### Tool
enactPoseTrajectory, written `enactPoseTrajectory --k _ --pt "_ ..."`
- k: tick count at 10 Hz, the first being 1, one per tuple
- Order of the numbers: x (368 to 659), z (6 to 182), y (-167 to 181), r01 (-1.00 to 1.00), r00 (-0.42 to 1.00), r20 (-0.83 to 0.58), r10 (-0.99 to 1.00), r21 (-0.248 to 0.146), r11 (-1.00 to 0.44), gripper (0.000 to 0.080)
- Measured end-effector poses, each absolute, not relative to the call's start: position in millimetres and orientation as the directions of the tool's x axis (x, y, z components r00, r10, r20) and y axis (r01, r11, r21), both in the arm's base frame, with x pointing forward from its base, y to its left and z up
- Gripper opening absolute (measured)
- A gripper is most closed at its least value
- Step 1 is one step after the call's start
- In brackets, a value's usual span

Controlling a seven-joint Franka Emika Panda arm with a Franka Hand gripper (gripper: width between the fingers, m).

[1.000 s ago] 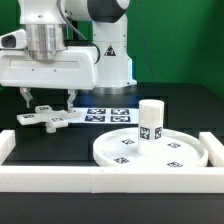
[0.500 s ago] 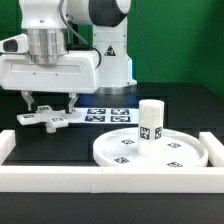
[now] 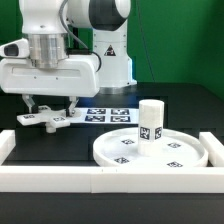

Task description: Assemble round table

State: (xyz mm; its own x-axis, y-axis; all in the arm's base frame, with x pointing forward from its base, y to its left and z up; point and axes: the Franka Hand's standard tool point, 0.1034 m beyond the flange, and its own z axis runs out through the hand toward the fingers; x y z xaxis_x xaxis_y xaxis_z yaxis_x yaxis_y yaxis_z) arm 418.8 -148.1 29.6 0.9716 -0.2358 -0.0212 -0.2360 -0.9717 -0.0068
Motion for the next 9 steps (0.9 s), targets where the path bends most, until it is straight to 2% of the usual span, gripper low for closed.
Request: enactPoseTrajectory --k 5,6,7,9 --pt "417.4 27.2 -147.5 -0.227 0.974 -0.027 -0.226 -0.006 -0.974 0.0649" --pt "417.5 27.2 -147.2 -0.226 0.974 -0.027 -0.225 -0.006 -0.974 0.0524" --pt "417.6 27.2 -147.2 -0.226 0.974 -0.027 -0.226 -0.006 -0.974 0.0438" --pt "418.3 27.2 -147.7 -0.224 0.974 -0.026 -0.224 -0.006 -0.975 0.0438"
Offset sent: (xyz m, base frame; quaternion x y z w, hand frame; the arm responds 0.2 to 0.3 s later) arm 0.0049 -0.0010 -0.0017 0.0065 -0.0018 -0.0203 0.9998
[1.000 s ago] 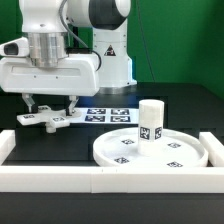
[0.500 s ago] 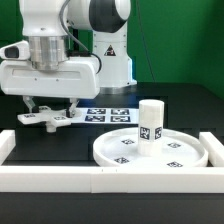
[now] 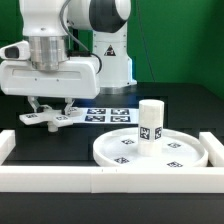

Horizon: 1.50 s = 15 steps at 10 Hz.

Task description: Assemble round table

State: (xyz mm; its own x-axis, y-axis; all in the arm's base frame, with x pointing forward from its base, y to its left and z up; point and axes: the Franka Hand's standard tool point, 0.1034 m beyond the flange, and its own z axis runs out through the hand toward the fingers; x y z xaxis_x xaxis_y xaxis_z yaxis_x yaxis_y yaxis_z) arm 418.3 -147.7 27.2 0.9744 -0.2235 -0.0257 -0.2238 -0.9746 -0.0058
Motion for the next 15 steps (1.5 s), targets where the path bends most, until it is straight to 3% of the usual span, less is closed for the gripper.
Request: enactPoseTrajectory --k 2,4,6,9,11,15 --pt "422.6 29.2 -144.3 -0.223 0.975 -0.023 -0.222 -0.008 -0.975 0.0438" --pt "433.8 43.4 -121.8 -0.275 0.961 -0.028 -0.274 -0.026 -0.961 0.0438" --pt "448.4 63.5 -93.1 -0.319 0.948 -0.039 -0.317 -0.050 -0.947 0.0438" --pt "479.5 112.0 -36.8 -0.372 0.928 -0.061 -0.367 -0.095 -0.923 0.0439" --pt "508.3 131.8 0.1 -0.454 0.891 -0.070 -0.449 -0.104 -0.885 0.0439" --pt "518.7 129.2 9.1 -0.444 0.896 -0.063 -0.439 -0.102 -0.890 0.0439"
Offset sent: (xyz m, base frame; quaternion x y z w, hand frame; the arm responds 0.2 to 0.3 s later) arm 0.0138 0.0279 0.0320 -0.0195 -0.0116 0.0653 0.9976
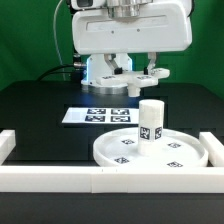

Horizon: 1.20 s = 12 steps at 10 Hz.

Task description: Assemble round table

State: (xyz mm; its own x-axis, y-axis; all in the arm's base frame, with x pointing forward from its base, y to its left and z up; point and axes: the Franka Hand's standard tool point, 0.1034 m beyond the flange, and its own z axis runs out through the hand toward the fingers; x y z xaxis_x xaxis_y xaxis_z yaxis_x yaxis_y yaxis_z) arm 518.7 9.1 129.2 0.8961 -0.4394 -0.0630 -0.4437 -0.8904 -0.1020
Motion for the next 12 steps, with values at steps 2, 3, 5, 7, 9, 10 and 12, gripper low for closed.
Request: enactPoseTrajectory --k 2,3,5,7,9,10,12 --pt "520.3 130.9 19.1 -0.433 0.901 -0.076 -0.427 -0.105 -0.895 0.0439" --pt "529.4 133.7 30.0 -0.416 0.909 -0.076 -0.410 -0.111 -0.903 0.0439" --pt "544.2 142.7 39.7 -0.394 0.919 -0.085 -0.386 -0.116 -0.912 0.0439" --pt "542.6 139.7 38.0 -0.396 0.918 -0.082 -0.388 -0.114 -0.911 0.0439" --pt "545.0 135.5 34.4 -0.334 0.942 -0.063 -0.329 -0.117 -0.935 0.0439" --pt "550.0 135.9 34.2 -0.328 0.944 -0.071 -0.322 -0.117 -0.937 0.0439" --pt "563.0 136.3 32.1 -0.305 0.952 -0.057 -0.300 -0.119 -0.945 0.0439"
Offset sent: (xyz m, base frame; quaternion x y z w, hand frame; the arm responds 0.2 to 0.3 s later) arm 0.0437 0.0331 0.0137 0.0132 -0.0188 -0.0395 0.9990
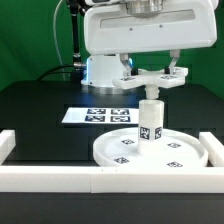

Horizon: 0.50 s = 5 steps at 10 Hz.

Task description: Assemble round table

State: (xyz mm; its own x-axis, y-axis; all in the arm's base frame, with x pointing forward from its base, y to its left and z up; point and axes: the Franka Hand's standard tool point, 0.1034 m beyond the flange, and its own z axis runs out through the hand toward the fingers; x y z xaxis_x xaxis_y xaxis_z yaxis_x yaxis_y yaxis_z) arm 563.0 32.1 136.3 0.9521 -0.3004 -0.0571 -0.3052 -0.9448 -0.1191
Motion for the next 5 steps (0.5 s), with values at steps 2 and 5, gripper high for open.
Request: enactPoseTrajectory --k 2,5 --pt "563.1 131.9 30.7 -0.306 0.952 -0.059 -0.301 -0.116 -0.945 0.0439" --pt "559.4 127.6 30.9 -0.306 0.952 -0.062 -0.301 -0.113 -0.945 0.0439"
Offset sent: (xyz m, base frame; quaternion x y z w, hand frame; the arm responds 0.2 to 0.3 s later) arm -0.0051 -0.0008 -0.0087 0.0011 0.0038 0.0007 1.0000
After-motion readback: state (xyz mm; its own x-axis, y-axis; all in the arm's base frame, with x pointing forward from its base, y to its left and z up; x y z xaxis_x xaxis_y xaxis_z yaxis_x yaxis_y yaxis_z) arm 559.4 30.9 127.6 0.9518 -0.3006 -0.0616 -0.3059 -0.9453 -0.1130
